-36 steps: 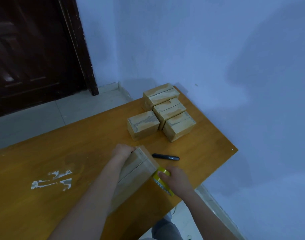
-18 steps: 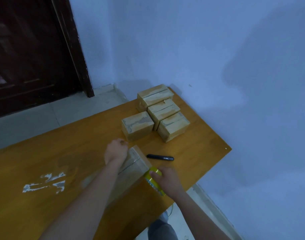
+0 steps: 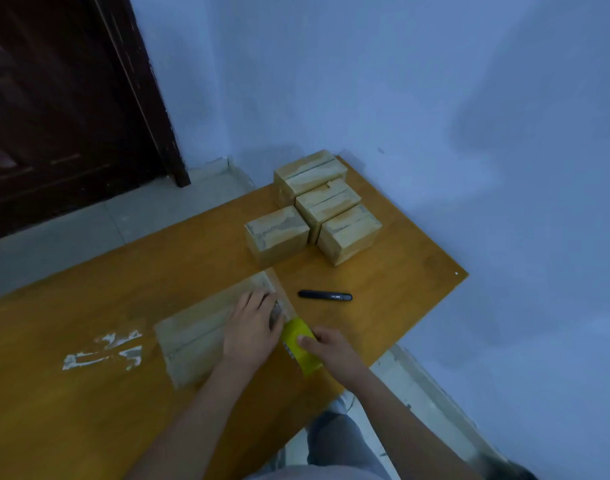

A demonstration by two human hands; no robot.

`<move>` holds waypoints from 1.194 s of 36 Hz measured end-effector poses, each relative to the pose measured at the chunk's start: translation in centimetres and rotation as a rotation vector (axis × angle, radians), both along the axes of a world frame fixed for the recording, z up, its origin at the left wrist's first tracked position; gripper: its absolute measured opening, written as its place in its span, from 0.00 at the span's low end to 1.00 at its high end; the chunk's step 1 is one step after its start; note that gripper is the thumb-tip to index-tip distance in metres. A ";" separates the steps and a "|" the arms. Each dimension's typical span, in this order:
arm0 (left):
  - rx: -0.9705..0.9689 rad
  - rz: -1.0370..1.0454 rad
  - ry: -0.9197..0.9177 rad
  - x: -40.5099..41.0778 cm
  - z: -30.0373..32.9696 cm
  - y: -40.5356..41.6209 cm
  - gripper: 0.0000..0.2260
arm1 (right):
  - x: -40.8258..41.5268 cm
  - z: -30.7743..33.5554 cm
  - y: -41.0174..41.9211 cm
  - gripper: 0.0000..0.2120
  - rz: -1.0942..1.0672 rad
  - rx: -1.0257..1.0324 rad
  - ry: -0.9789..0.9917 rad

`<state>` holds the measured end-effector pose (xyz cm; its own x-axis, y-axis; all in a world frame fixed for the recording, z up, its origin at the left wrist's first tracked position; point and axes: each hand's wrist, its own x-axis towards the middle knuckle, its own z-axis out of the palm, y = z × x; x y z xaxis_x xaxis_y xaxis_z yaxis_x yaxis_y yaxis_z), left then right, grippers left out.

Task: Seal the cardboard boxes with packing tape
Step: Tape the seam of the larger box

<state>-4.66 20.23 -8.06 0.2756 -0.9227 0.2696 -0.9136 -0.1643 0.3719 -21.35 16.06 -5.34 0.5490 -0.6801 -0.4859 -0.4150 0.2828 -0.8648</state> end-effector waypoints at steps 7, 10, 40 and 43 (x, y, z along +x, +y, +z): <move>0.183 -0.063 -0.056 0.1 0.4 0.6 0.23 | 1.8 -2.7 0.4 0.16 0.033 -0.159 0.286; 0.225 -0.088 -0.071 -0.2 0.6 1.0 0.25 | 2.3 -3.6 0.9 0.18 0.043 -0.203 0.403; 0.499 0.016 -0.235 -0.6 1.4 -0.1 0.42 | 1.7 -6.5 -6.9 0.14 -0.120 -0.444 0.424; 0.478 0.066 -0.247 -0.6 1.4 -0.3 0.43 | 1.5 -7.9 -8.8 0.17 0.054 -0.602 0.737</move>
<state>-5.28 19.95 -6.65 0.3190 -0.9412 -0.1116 -0.9463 -0.3228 0.0174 -19.82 7.30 -13.22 0.2823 -0.9118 -0.2983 -0.9131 -0.1601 -0.3750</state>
